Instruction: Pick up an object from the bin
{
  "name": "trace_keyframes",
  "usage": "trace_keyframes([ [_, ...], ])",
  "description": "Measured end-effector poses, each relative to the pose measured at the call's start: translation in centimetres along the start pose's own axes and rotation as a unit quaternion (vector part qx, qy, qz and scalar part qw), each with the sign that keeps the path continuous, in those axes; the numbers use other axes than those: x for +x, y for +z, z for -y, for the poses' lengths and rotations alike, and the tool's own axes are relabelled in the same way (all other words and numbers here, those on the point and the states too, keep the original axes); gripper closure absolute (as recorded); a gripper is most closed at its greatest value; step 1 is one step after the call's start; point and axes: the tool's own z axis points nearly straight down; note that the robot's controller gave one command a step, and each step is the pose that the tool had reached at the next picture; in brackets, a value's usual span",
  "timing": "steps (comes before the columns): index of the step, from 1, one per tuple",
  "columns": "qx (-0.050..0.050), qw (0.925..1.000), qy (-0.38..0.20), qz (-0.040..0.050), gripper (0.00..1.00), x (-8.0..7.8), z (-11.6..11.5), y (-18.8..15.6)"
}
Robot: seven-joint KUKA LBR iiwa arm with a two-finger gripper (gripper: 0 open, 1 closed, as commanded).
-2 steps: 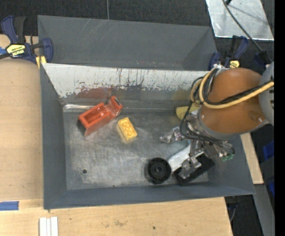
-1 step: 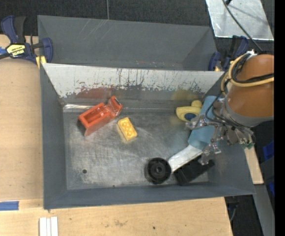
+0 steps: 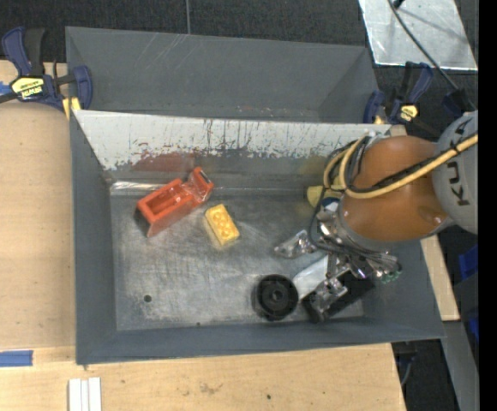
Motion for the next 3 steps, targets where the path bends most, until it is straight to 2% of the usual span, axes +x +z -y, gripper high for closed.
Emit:
trace_keyframes([
  [1,-0.029,0.9995,-0.003,-0.0065,1.0,-4.71,8.84,2.79],
  [3,-0.025,0.9997,-0.003,-0.0025,1.0,-4.56,8.59,2.72],
])
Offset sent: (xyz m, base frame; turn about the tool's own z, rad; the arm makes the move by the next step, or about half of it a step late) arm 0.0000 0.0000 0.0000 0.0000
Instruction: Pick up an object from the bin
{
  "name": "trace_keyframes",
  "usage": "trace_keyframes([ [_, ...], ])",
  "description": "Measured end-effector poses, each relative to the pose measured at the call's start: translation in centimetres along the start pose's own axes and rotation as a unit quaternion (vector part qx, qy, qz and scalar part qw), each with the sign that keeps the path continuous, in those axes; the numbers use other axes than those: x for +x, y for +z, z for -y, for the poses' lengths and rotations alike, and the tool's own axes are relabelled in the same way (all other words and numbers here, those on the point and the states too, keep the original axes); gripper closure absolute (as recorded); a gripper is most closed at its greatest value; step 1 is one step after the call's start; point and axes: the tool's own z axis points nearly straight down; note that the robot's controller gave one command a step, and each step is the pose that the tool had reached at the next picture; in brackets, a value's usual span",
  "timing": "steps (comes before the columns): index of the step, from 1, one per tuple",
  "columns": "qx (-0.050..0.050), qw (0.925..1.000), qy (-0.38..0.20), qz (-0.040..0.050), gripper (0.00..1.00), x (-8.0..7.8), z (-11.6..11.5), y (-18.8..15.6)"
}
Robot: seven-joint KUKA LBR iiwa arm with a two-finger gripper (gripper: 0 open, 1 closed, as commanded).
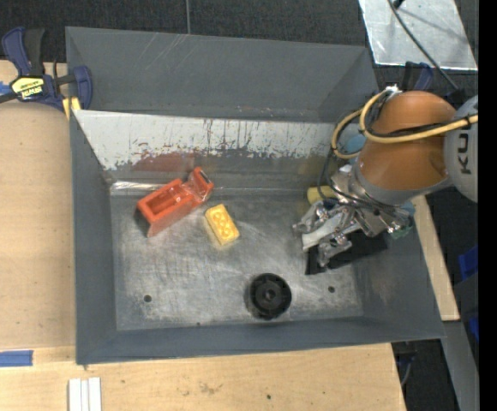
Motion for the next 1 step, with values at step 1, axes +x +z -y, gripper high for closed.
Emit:
trace_keyframes([
  [1,0.005,1.0,0.0,0.0025,1.0,0.09,0.07,-0.05],
])
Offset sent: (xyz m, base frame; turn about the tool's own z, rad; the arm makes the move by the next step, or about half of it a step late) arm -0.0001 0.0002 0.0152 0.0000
